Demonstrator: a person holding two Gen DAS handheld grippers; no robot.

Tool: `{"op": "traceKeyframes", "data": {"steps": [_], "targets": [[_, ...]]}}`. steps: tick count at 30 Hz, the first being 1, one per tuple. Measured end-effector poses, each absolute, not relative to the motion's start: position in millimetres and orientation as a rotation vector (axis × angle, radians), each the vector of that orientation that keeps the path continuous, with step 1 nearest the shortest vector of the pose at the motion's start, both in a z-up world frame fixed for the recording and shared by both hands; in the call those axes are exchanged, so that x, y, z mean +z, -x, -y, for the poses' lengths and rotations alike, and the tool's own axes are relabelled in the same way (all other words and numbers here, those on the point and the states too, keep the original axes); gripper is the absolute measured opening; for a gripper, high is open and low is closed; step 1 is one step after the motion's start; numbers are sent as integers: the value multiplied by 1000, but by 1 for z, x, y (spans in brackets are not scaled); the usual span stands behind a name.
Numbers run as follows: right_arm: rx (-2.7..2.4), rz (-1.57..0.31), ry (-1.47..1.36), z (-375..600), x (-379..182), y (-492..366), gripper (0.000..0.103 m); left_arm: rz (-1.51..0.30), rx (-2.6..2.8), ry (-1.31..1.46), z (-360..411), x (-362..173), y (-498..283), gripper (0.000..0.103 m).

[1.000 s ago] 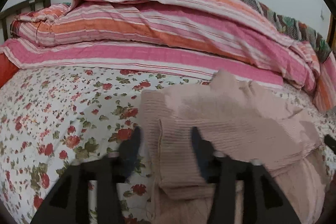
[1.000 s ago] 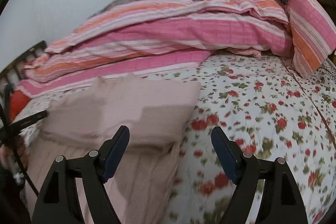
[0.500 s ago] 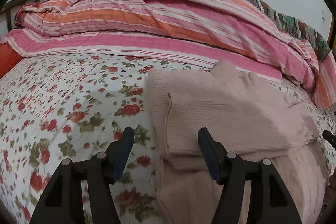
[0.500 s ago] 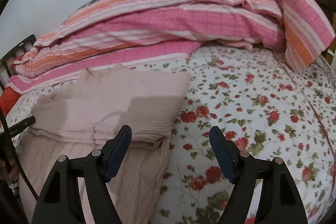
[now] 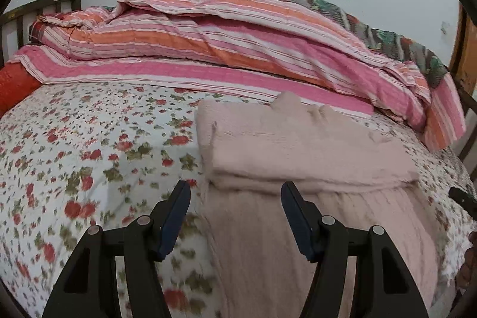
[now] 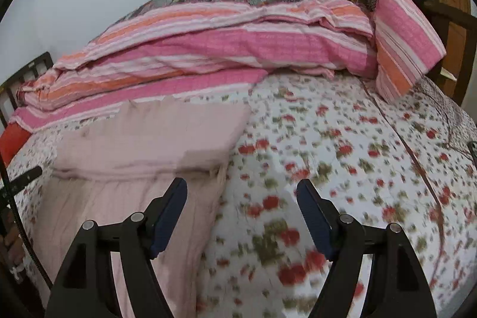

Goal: Fold small clothes

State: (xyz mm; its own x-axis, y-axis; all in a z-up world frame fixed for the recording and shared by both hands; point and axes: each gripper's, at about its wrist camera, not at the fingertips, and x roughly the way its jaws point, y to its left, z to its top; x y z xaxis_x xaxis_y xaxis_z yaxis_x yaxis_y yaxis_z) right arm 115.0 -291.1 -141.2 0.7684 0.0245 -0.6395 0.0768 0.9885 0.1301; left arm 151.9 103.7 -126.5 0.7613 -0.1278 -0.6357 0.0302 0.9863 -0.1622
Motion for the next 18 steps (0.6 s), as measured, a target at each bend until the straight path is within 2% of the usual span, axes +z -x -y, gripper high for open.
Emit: {"op": "traceKeyframes", "data": {"steps": [5, 10, 13, 15, 18], "targets": [[-31, -635, -184, 289, -139, -67, 71, -725, -128, 195, -104, -120, -120, 60], [-5, -660, -168, 283, -150, -36, 70, -721, -108, 187, -107, -118, -84, 60], [-7, -689, -150, 278, -162, -22, 57, -736, -104, 193, -110, -127, -62, 60], [26, -720, -172, 276, -172, -15, 41, -751, -102, 199, -113, -136, -47, 60], [76, -769, -220, 272, -190, -3, 35, -760, -107, 192, -114, -147, -30, 60]]}}
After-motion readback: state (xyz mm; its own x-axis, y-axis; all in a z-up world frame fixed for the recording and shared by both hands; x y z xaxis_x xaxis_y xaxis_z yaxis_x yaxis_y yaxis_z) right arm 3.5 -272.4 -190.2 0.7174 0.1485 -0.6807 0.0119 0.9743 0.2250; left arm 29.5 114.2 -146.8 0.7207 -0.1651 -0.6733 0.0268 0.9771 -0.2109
